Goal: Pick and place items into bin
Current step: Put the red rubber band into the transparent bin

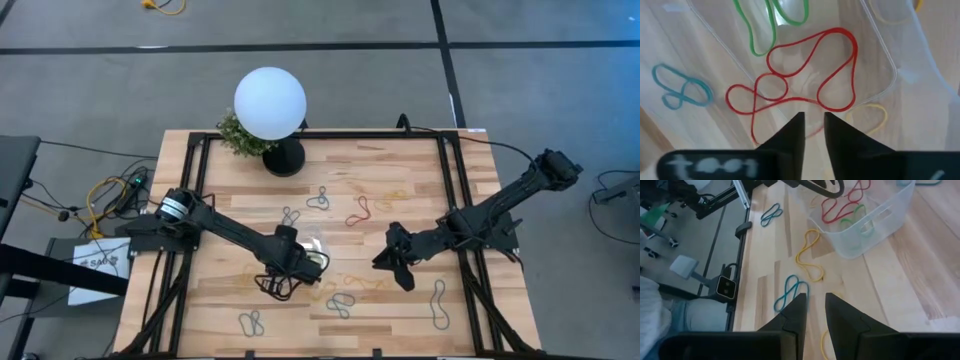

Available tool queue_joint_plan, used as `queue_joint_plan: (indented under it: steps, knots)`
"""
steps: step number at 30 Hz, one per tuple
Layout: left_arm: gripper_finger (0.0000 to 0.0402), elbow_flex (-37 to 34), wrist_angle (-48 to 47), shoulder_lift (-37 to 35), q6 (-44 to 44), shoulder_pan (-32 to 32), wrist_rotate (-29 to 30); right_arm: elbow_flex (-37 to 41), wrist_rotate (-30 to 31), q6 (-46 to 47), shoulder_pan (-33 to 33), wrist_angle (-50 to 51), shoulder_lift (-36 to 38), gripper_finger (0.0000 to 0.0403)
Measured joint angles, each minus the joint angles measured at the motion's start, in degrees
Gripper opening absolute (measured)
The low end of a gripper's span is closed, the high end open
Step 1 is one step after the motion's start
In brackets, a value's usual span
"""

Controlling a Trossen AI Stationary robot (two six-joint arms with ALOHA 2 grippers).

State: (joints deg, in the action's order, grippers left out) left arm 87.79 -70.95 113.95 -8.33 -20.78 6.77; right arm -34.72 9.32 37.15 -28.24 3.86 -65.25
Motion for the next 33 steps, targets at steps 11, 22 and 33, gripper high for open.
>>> queue_joint_plan:
  steps: [11, 22, 33]
  knots:
    - [0.01, 6.25, -13.64, 0.0, -11.8, -2.01, -2.17, 0.0, -0.07, 3.26, 2.99, -0.63, 0.02, 0.0066]
    - [0.01, 23.56, -18.18, -10.25, -21.05, -13.9, 23.42, 0.0, -0.01, -11.45, 7.78, -3.6, 0.01, 0.0066]
    - [0.01, 18.79, -18.99, -18.03, -26.74, -17.92, 36.6, 0.0, 0.24, -13.87, 12.16, -5.77, 0.0, 0.0066]
